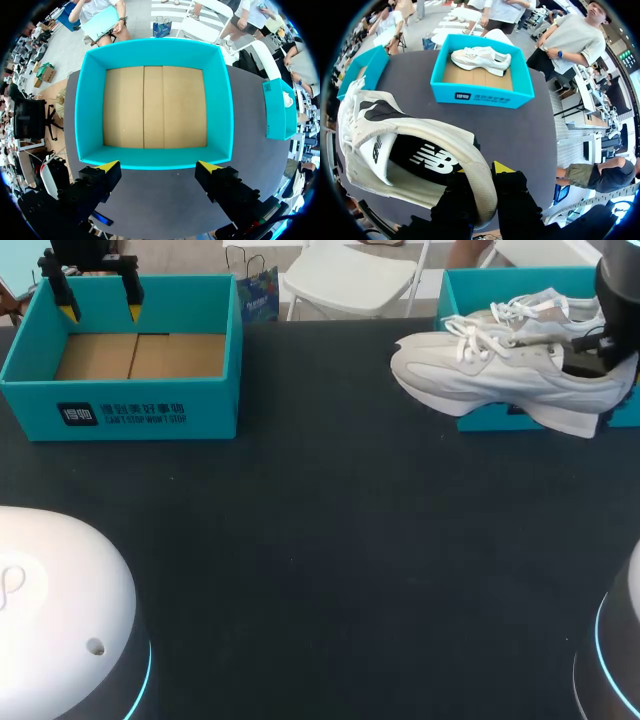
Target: Take the shoe out of the shoebox, open the shoe tongue, remove and reinsert the insole, then place the shoe into the shoebox
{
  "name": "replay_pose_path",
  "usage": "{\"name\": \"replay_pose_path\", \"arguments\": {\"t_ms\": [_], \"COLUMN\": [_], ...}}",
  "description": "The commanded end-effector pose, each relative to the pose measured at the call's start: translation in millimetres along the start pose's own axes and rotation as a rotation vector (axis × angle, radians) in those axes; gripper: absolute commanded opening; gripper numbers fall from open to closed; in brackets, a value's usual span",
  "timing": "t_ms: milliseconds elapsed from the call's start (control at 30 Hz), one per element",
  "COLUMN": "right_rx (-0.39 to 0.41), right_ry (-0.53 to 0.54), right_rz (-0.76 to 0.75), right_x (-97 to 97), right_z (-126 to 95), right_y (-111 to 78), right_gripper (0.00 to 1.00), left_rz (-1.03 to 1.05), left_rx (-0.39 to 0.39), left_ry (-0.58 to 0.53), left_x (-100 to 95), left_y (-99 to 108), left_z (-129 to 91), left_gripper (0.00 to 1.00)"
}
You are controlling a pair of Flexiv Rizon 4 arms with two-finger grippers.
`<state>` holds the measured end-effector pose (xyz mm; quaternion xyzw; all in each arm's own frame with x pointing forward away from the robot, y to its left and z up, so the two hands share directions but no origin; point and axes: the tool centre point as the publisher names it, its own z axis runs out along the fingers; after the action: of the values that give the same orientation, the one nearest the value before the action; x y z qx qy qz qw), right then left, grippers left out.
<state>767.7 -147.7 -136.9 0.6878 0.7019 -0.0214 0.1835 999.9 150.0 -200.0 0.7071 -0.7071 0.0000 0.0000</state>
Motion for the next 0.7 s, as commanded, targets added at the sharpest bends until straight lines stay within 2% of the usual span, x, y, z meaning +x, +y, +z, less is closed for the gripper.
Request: {"name": "replay_pose_path", "arguments": {"t_ms": [33,200,433,700], "right_rx": [-0.004,-0.007,0.066,0.062], "right_ry": [-0.032,-0.044,-0.015,-0.013], "right_rz": [0.001,0.003,-0.009,0.039], "right_x": [27.8,56.6,93.4,123.1], "right_z": [-3.4,0.4,23.3,33.4], "right_y": [-1.8,-12.4,-38.0,-61.3], "right_gripper": [0.0,0.0,0.0,0.0], "left_rz": [0.0,0.0,0.0,0.0], "left_rx": [0.0,0.0,0.0,0.0], "left_ry": [0.0,0.0,0.0,0.0], "left_x": [0.0,0.0,0.0,0.0], "left_y": [-0.1,-0.1,-0.1,-0.1], "left_z": [0.0,0.0,0.0,0.0], "left_gripper": [1.0,1.0,1.0,1.0]}}
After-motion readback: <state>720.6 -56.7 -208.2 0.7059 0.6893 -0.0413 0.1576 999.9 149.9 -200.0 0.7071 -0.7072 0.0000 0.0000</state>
